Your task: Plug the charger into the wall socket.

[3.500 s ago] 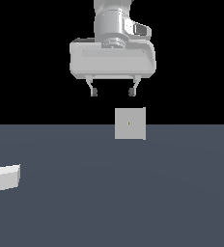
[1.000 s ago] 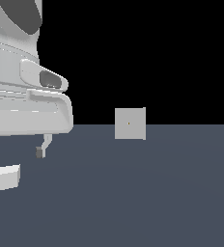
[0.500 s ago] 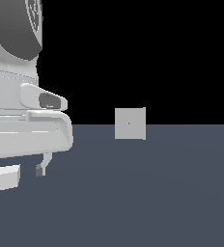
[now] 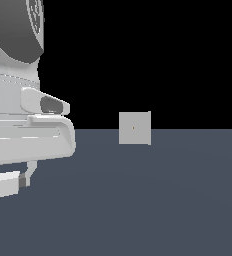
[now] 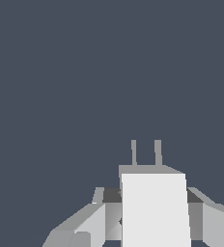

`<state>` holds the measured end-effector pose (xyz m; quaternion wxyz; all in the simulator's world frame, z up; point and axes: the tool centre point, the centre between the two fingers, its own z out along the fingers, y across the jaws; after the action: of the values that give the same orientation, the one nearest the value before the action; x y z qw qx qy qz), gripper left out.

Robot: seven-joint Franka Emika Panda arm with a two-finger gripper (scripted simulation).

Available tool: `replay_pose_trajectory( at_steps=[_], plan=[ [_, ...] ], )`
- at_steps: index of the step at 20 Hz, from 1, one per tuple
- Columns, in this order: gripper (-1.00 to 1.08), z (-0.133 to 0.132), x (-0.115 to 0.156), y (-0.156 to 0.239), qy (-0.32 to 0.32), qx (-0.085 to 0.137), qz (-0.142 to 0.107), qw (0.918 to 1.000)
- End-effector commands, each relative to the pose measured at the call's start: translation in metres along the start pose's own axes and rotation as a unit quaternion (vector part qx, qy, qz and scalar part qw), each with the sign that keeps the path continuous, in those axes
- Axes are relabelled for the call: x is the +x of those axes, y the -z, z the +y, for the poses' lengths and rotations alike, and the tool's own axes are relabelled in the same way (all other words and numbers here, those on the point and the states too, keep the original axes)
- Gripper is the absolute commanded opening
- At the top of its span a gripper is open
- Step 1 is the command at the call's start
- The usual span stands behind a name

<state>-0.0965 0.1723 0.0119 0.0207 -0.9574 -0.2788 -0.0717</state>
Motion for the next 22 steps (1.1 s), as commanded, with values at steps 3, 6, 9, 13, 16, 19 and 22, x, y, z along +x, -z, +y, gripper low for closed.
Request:
replay_pose_trajectory(
  at_steps=[3, 6, 9, 13, 16, 19, 22],
  plan=[
    [-1.0, 0.002, 0.001, 0.001, -0.003, -0.001, 0.0, 1.0],
    [-1.0, 0.009, 0.005, 0.003, -0.017, -0.002, 0.0, 0.9999],
    [-1.0, 0.024, 0.011, 0.008, -0.043, -0.006, 0.0, 0.999],
    [-1.0, 0.056, 0.022, 0.019, -0.099, -0.014, 0.001, 0.995],
    [-1.0, 0.089, 0.029, 0.03, -0.154, -0.022, 0.001, 0.9878],
    [-1.0, 0.129, 0.033, 0.043, -0.218, -0.031, 0.001, 0.9754],
    [-1.0, 0.166, 0.031, 0.056, -0.278, -0.04, 0.001, 0.9598]
  ],
)
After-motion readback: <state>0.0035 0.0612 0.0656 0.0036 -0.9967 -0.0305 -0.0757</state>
